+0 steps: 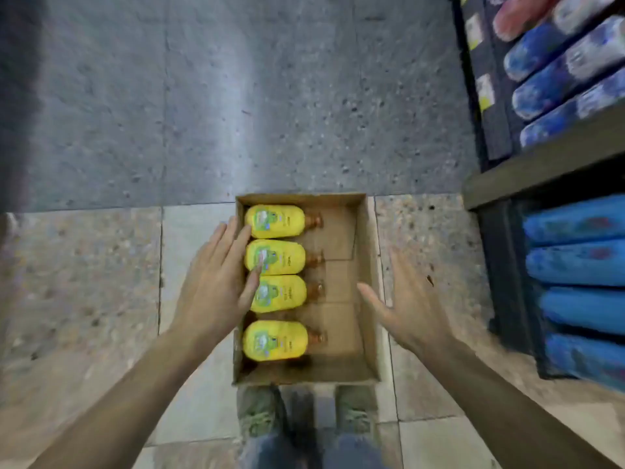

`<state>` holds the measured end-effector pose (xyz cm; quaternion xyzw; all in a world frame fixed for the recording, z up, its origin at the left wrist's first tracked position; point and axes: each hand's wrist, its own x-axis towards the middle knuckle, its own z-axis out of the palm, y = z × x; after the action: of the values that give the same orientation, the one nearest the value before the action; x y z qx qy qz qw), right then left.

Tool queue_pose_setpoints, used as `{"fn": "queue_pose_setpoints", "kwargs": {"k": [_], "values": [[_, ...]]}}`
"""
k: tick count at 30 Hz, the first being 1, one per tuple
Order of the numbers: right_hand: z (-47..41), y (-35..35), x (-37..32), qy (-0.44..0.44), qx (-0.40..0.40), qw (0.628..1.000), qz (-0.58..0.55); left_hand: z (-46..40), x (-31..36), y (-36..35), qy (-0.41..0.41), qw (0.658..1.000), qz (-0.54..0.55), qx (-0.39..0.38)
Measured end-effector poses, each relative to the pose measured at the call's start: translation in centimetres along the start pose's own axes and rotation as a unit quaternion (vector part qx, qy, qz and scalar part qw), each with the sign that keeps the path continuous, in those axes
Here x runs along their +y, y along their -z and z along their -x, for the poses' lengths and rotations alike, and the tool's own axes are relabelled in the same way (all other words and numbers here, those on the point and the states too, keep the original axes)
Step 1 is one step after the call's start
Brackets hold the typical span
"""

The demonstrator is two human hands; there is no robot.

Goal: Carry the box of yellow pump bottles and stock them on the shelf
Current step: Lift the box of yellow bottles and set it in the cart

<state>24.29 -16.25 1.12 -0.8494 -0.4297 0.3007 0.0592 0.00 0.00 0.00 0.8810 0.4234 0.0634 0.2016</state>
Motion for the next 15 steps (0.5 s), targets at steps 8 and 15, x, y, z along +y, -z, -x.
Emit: {"fn": "queue_pose_setpoints", "kwargs": {"k": [8,15], "values": [[-7.4,-13.2,4.4,-0.060,-0.008,0.998,0.022,3.2,-9.3,-15.2,0.161,0.982,0.022,-0.097],[-7.8,-18.5,7.1,-0.088,0.019,0.996,0.010,5.7,-9.5,-19.7,0.266,0.953,0.059,-0.131]]}}
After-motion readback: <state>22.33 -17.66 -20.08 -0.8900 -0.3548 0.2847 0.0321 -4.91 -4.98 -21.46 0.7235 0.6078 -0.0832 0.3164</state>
